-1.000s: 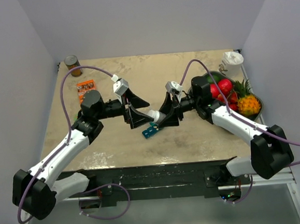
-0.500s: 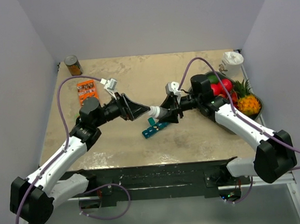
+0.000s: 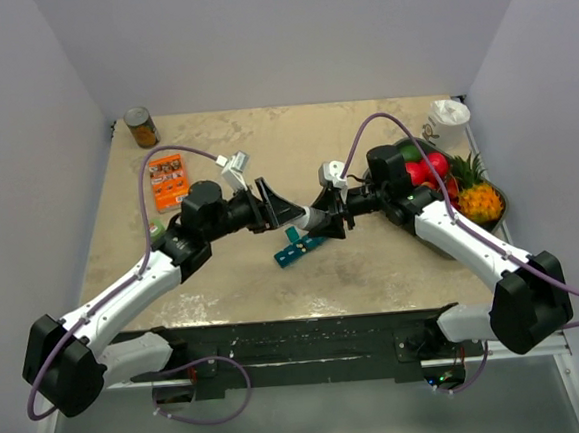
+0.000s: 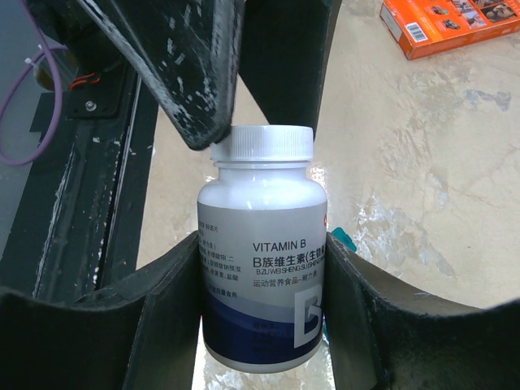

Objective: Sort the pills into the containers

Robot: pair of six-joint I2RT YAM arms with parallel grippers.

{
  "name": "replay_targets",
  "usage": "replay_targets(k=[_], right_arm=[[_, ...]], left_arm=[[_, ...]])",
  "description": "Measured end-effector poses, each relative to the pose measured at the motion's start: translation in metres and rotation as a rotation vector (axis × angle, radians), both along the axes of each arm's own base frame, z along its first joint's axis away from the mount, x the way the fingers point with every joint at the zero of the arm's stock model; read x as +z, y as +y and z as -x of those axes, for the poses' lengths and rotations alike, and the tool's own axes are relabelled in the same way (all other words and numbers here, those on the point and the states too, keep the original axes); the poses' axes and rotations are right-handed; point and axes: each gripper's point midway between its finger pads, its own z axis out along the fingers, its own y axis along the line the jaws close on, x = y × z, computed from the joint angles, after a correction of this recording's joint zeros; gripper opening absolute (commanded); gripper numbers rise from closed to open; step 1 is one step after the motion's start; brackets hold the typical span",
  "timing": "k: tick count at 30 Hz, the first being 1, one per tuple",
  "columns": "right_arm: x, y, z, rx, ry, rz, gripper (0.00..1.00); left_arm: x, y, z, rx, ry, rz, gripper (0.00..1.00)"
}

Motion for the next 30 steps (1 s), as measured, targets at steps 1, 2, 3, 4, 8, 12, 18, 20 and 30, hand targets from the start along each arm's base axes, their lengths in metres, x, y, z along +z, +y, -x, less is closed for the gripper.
replay_targets(k=[1, 2, 3, 4, 8, 12, 18, 20, 30], right_arm=[[0.0, 0.0, 0.0, 0.0, 0.0, 0.0, 0.0], [0.0, 0.0, 0.0, 0.0, -0.001, 0.0, 0.0], [0.0, 0.0, 0.0, 0.001, -0.002, 0.0, 0.0], [0.0, 0.0, 0.0, 0.001, -0.002, 0.001, 0.0], [0.0, 0.0, 0.0, 0.001, -0.002, 0.001, 0.0], [-0.001, 0.0, 0.001, 0.001, 0.003, 0.003, 0.0], [0.0, 0.0, 0.003, 0.011, 0.013, -0.004, 0.0], [0.002, 0.001, 0.007, 0.025, 0.033, -0.015, 0.0], [-0.001, 0.006, 0.04, 0.153, 0.357, -0.117, 0.0]], left_arm=[[-0.001, -0.001, 0.0, 0.0, 0.004, -0.002, 0.69], [-0.002, -0.001, 0.0, -0.001, 0.009, -0.003, 0.67], [-0.003, -0.002, 0.0, -0.004, 0.011, -0.005, 0.65], [-0.005, -0.003, 0.001, -0.007, 0.015, -0.007, 0.62], [-0.008, -0.006, 0.001, -0.024, 0.024, -0.014, 0.42], [-0.011, -0.007, 0.001, -0.036, 0.014, -0.032, 0.18], [-0.01, -0.009, 0.005, -0.11, -0.091, -0.071, 0.08], [-0.008, -0.01, 0.008, -0.165, -0.157, -0.079, 0.08], [-0.012, -0.013, 0.037, -0.577, -0.621, -0.122, 0.5]])
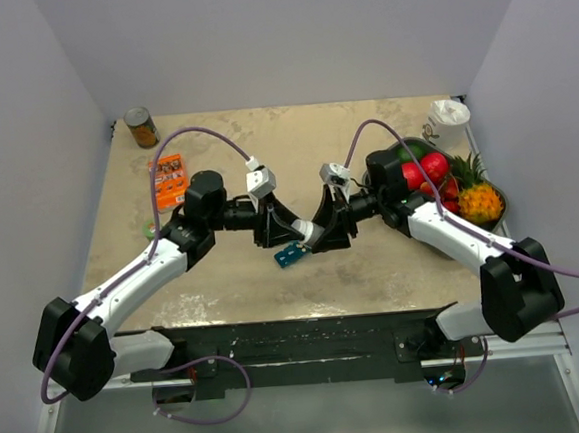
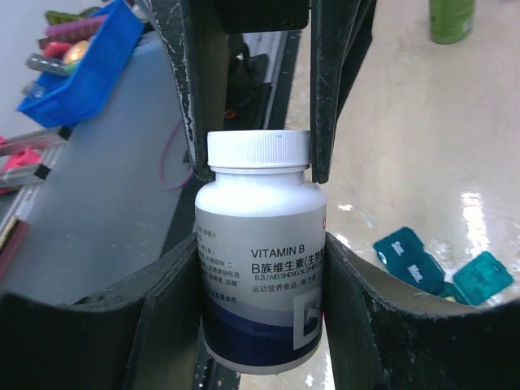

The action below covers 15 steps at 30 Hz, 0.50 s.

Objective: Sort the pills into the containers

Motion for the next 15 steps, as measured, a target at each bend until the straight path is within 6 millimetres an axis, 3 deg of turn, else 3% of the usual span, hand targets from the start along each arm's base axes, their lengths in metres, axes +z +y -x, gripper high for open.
replay_targets(k=[3, 5, 6, 11, 15], right_arm=[[0.002, 0.001, 0.004, 0.035, 0.041, -0.02, 0.0], [0.005, 0.004, 0.004, 0.045, 0.028, -0.033, 0.0], [0.008, 0.006, 0.003, 0.05, 0.009, -0.042, 0.0], [0.015, 0.009, 0.0, 0.061, -0.047, -0.061, 0.0], [0.014, 0.01, -0.005, 0.043, -0.081, -0.053, 0.0]], left_arm=[[0.002, 0.0, 0.001, -0.038, -0.094, 0.009, 0.64], [0.006, -0.002, -0.001, -0.031, -0.13, 0.026, 0.93], [0.008, -0.002, -0.001, -0.013, -0.14, 0.04, 0.99], [0.023, 0.013, 0.001, 0.09, -0.117, 0.128, 0.99], [0.056, 0.029, -0.004, 0.197, -0.062, 0.227, 0.99]])
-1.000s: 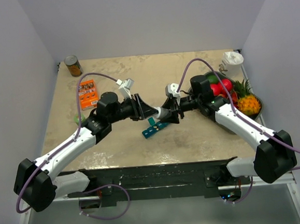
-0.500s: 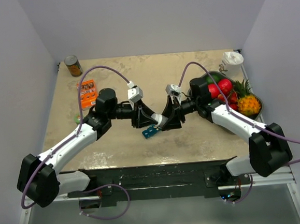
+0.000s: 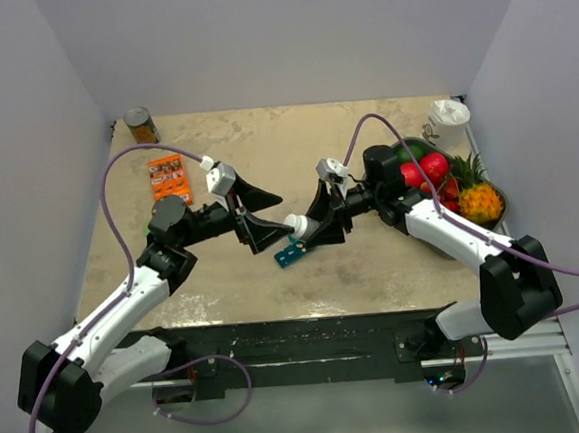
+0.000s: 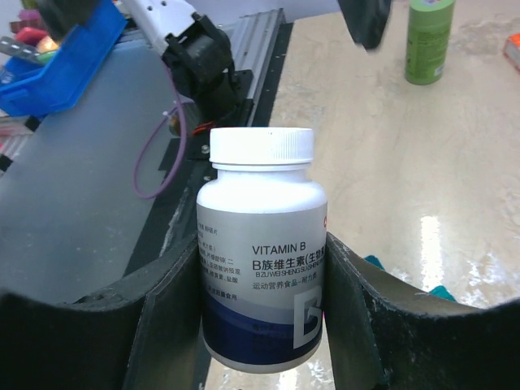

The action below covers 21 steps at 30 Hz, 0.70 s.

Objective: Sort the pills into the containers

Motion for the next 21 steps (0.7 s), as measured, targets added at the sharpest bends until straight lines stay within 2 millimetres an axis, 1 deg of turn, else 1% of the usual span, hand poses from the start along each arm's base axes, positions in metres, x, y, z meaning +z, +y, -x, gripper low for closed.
replay_targets(k=[3, 6, 9, 10, 13, 14, 15, 17, 19, 21], right_arm=[[-0.002, 0.0, -0.006, -0.028, -0.037, 0.016, 0.0], [-0.005, -0.001, -0.01, -0.059, -0.069, 0.036, 0.0], [-0.007, -0.003, -0.015, -0.091, -0.098, 0.056, 0.0], [-0.009, -0.003, -0.017, -0.1, -0.102, 0.062, 0.0], [-0.012, -0.004, -0.021, -0.122, -0.11, 0.08, 0.0], [-0.013, -0.004, -0.022, -0.128, -0.111, 0.085, 0.0], [-0.014, -0.004, -0.023, -0.135, -0.114, 0.09, 0.0], [-0.015, -0.005, -0.024, -0.141, -0.117, 0.096, 0.0], [-0.017, -0.005, -0.026, -0.149, -0.12, 0.102, 0.0], [-0.017, -0.005, -0.027, -0.153, -0.124, 0.106, 0.0]], left_arm=[[0.014, 0.007, -0.001, 0.052, 0.083, 0.056, 0.99], [0.014, 0.008, -0.003, 0.079, 0.222, 0.091, 0.99], [0.002, 0.005, -0.007, 0.091, 0.377, 0.1, 0.97], [-0.005, 0.003, -0.009, 0.095, 0.444, 0.098, 0.96], [-0.026, -0.001, -0.014, 0.13, 0.573, 0.073, 0.95], [-0.033, -0.002, -0.016, 0.148, 0.604, 0.057, 0.93], [-0.04, -0.004, -0.016, 0.161, 0.639, 0.037, 0.89], [-0.049, -0.008, -0.016, 0.179, 0.682, 0.009, 0.87], [-0.054, -0.01, -0.015, 0.189, 0.705, -0.006, 0.82], [-0.057, -0.011, -0.016, 0.202, 0.721, -0.016, 0.8]])
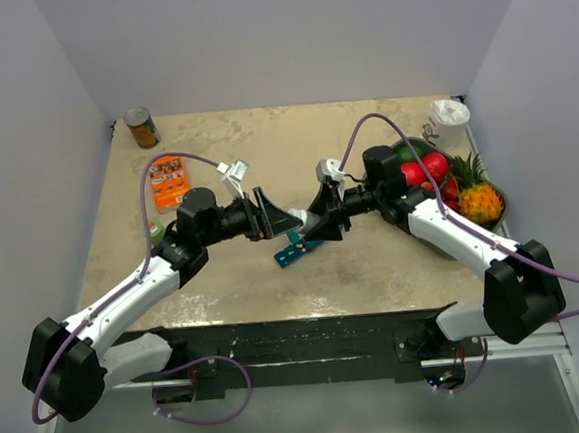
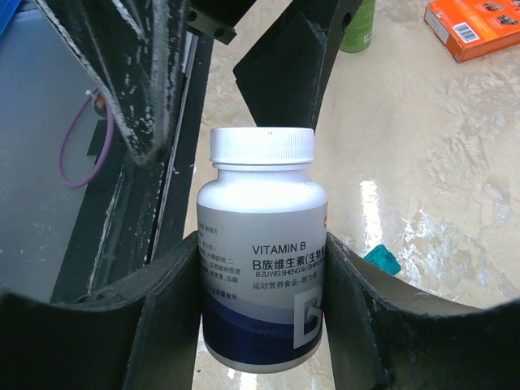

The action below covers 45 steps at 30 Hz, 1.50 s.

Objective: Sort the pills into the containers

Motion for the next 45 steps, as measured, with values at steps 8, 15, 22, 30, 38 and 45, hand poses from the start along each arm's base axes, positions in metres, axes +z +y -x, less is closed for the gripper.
replay_targets(k=[8, 15, 22, 30, 38, 45], right_arm=[[-0.001, 0.0, -0.001, -0.002, -0.006, 0.002, 0.0], [-0.003, -0.002, -0.002, -0.014, 0.002, 0.014, 0.0], [-0.006, -0.003, -0.001, -0.017, 0.011, 0.026, 0.0], [0.0, -0.002, 0.017, 0.06, 0.08, -0.007, 0.0], [0.009, 0.002, 0.021, 0.093, 0.069, -0.042, 0.0], [0.011, 0.005, 0.019, 0.099, 0.038, -0.053, 0.0]], left_arm=[[0.001, -0.007, -0.008, 0.005, 0.009, -0.01, 0.7], [-0.005, -0.01, -0.016, 0.011, 0.012, -0.05, 0.24], [-0.007, -0.011, -0.014, -0.045, -0.056, -0.103, 0.06], [-0.001, -0.014, 0.009, -0.404, -0.513, -0.17, 0.29], [0.015, -0.023, 0.011, -0.559, -0.826, -0.17, 0.87], [0.041, -0.005, 0.015, -0.397, -0.884, -0.055, 0.99]])
